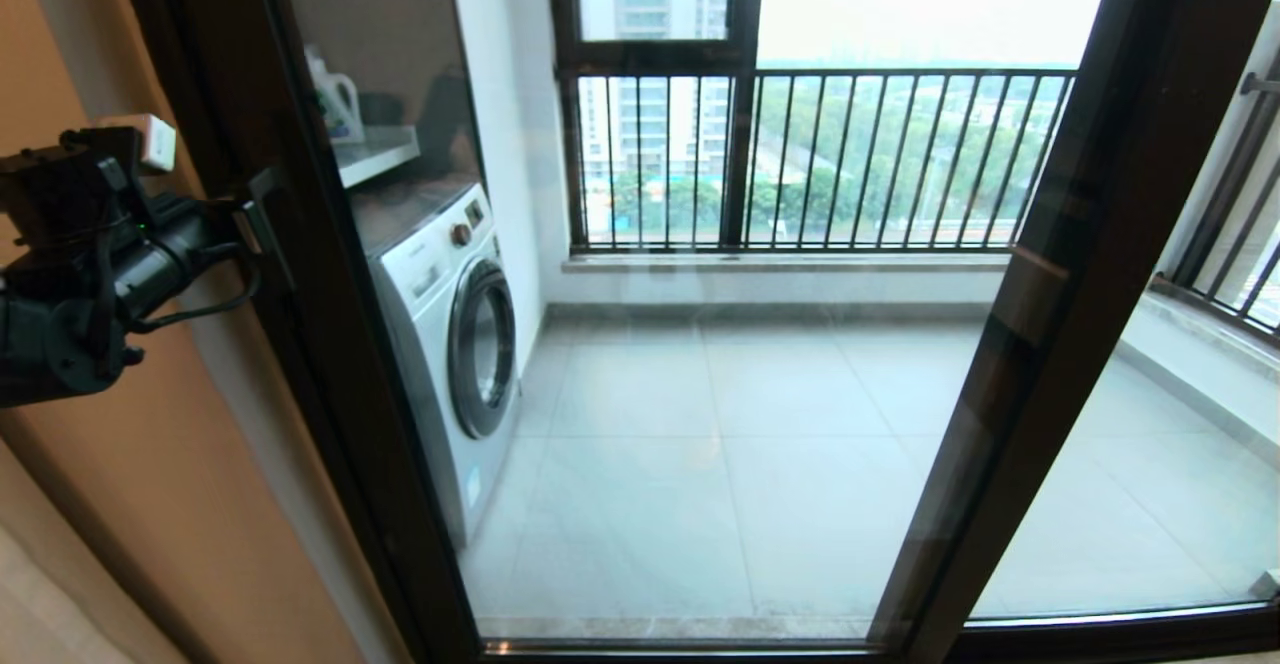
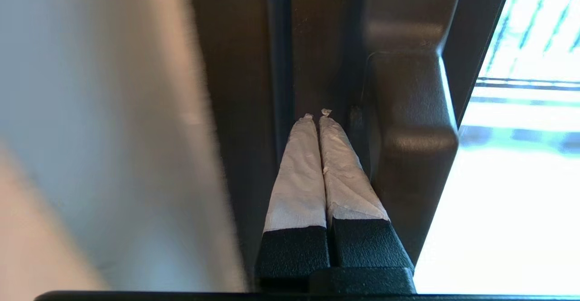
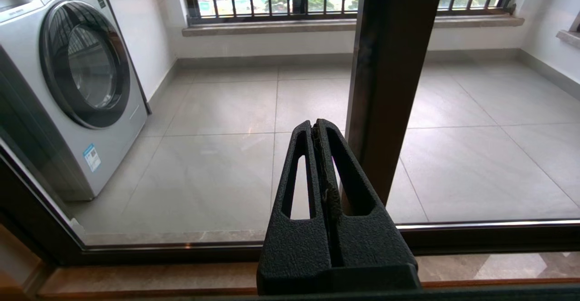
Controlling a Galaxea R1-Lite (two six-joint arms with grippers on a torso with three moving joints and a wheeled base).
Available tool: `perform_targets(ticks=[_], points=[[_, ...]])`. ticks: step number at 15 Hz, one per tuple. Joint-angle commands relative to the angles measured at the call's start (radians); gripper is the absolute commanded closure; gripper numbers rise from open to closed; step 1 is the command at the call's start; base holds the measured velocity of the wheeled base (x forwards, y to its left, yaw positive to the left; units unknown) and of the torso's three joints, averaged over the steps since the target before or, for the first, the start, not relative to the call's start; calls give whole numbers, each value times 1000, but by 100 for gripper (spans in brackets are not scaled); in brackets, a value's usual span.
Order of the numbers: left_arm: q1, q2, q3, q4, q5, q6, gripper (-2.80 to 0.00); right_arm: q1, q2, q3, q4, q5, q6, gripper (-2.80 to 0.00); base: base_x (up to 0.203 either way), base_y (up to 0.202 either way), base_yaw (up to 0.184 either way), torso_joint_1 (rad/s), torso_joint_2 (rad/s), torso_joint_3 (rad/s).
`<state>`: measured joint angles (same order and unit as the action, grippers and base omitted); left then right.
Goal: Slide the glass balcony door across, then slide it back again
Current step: Open the slid door
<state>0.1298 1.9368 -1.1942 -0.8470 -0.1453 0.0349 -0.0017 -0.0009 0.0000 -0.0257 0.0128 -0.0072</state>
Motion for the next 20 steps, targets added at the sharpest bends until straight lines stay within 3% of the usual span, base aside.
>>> perform_targets(ticks=[1, 9, 20], points=[[-12, -6, 2, -6, 3, 0, 0, 0, 1, 11, 0, 0, 0, 0, 0, 0, 0, 0, 0, 0], [-72, -12, -2, -6, 4, 0, 0, 0, 1, 11, 0, 0, 0, 0, 0, 0, 0, 0, 0, 0], [-258, 38, -96, 55, 57, 7, 0, 0, 1, 11, 0, 0, 0, 0, 0, 0, 0, 0, 0, 0]])
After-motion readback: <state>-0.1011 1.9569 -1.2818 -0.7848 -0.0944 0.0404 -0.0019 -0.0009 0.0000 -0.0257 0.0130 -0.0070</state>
